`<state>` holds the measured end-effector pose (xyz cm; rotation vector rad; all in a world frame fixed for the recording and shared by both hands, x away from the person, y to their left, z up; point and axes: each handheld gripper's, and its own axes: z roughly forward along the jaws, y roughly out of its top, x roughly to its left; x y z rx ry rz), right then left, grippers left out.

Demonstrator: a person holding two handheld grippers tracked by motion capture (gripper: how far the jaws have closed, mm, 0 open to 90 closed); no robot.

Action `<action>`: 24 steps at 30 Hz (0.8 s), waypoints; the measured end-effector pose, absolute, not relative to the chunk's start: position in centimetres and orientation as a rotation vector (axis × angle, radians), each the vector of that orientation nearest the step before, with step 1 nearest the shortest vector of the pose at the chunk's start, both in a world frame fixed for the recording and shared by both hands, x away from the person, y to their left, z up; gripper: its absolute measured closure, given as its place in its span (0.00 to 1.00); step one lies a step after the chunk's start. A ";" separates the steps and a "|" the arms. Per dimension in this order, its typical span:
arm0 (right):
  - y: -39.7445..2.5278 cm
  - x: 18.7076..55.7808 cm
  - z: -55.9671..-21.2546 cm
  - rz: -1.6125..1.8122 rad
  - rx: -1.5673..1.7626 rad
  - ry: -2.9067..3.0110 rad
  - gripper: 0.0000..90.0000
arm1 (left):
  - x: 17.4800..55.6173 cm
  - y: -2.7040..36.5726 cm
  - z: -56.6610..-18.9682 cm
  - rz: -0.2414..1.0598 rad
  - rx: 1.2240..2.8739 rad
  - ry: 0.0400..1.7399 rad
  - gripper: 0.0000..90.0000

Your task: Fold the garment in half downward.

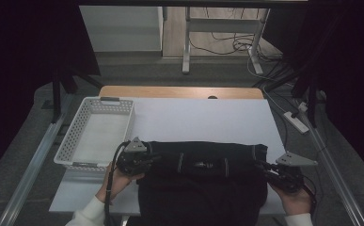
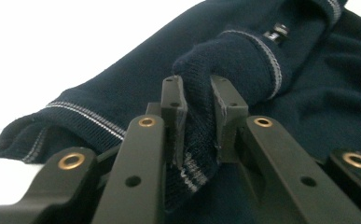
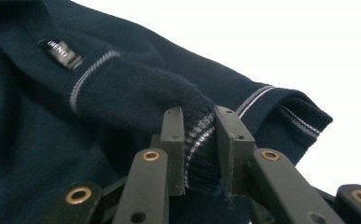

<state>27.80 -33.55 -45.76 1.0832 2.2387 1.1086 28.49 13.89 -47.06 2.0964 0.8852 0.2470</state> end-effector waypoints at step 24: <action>-31.1 31.0 -44.1 1.115 1.027 2.297 0.40 | 32.6 11.6 -44.2 0.377 2.100 0.916 0.34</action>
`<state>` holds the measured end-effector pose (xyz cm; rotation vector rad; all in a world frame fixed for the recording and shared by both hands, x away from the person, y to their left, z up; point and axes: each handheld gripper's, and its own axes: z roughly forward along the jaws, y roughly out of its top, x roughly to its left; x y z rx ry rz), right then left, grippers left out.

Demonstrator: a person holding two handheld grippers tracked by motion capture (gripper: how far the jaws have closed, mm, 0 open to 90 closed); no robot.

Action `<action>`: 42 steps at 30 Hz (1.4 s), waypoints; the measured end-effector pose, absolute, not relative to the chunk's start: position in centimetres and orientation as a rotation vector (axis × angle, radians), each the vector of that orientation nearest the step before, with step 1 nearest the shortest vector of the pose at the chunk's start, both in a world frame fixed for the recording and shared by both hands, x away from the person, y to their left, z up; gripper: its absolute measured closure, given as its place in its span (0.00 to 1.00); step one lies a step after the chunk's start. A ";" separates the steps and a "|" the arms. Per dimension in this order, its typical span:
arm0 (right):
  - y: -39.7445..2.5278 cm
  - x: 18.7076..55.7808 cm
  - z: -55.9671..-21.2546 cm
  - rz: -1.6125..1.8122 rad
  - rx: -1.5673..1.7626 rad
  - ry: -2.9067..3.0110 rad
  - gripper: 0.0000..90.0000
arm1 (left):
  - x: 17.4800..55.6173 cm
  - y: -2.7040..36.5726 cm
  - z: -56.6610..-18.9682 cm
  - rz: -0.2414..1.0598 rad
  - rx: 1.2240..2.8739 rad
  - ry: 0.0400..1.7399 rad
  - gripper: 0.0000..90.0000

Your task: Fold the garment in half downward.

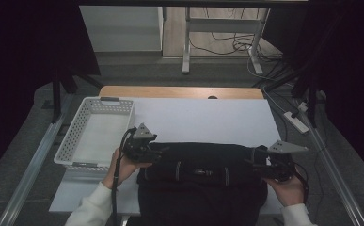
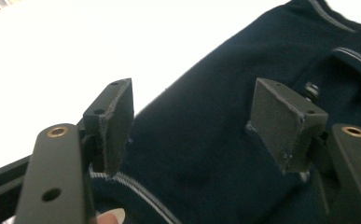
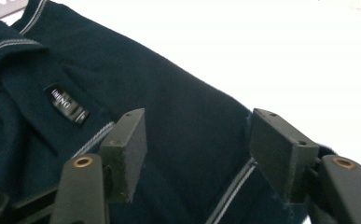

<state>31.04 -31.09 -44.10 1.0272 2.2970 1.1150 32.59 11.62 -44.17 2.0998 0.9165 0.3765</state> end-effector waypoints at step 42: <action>-30.7 38.5 -46.3 0.988 1.077 2.413 0.30 | 39.4 9.8 -47.9 0.326 2.311 1.006 0.24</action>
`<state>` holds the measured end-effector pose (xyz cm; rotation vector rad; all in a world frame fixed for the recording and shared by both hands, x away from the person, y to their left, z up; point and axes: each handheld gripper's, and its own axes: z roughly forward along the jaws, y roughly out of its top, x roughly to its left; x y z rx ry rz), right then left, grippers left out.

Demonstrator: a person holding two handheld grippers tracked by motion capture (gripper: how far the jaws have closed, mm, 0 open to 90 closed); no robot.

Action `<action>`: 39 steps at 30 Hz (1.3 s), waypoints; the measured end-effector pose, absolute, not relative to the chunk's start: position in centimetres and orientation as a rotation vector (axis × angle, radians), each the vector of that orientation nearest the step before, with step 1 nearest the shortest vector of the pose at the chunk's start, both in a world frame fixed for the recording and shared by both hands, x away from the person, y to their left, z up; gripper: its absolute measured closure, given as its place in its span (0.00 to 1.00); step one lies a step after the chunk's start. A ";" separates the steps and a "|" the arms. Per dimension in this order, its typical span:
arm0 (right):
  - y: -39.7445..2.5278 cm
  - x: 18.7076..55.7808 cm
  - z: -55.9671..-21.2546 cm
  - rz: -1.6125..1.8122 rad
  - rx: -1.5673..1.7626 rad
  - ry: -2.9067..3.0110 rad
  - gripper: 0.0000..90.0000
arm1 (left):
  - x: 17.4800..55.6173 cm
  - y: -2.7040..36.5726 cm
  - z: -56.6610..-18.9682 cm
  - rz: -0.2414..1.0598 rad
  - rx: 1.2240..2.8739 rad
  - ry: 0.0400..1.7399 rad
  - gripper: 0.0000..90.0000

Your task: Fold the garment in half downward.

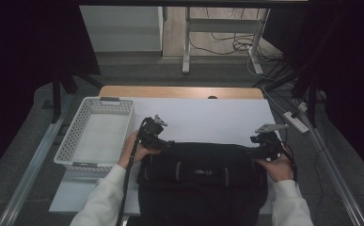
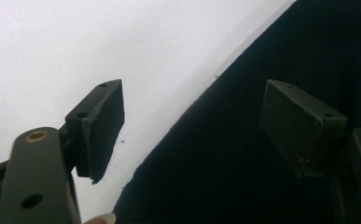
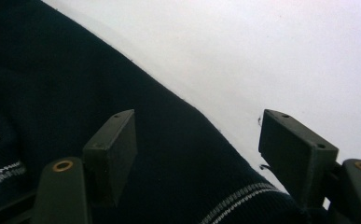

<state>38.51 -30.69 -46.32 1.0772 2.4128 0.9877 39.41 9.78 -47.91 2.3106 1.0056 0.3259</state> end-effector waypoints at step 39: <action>-32.4 41.3 -50.5 0.713 1.254 2.512 0.21 | 41.4 9.1 -52.0 0.154 2.430 1.081 0.24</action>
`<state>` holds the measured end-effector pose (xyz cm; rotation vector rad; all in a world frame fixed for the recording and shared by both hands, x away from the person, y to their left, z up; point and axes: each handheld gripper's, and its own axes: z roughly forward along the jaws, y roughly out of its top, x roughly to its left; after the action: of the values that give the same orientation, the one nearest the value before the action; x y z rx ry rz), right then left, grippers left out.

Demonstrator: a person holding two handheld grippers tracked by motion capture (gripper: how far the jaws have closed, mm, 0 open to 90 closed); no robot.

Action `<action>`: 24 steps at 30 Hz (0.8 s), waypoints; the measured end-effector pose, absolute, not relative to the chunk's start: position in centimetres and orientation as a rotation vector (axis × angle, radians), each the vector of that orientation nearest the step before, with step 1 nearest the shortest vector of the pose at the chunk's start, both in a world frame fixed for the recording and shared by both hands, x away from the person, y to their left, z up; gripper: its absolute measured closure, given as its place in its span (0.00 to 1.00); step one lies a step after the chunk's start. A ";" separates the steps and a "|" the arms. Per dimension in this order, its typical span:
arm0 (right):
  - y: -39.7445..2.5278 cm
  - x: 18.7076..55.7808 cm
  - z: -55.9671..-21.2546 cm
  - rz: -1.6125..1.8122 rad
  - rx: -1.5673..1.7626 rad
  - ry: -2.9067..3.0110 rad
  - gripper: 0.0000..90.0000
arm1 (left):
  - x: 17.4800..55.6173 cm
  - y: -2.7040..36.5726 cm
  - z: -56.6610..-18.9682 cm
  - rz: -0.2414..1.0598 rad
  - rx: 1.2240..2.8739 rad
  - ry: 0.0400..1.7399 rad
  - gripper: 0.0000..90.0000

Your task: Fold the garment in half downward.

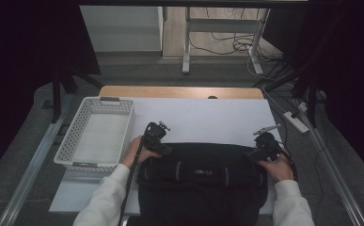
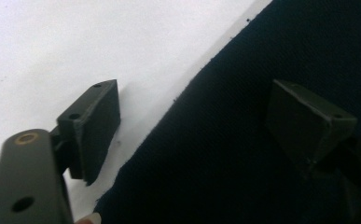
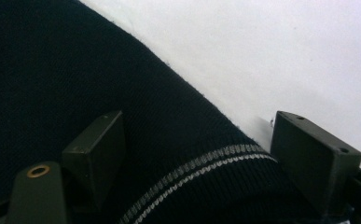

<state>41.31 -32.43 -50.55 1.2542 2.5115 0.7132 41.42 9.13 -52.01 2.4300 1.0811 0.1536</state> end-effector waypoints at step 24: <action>-32.6 39.4 -49.1 0.830 1.149 2.534 0.83 | 39.2 8.8 -50.1 0.240 2.431 0.933 0.91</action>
<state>39.43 -32.64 -49.06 1.1493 2.5344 0.8300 39.22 8.77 -50.10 2.4308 0.9332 0.2396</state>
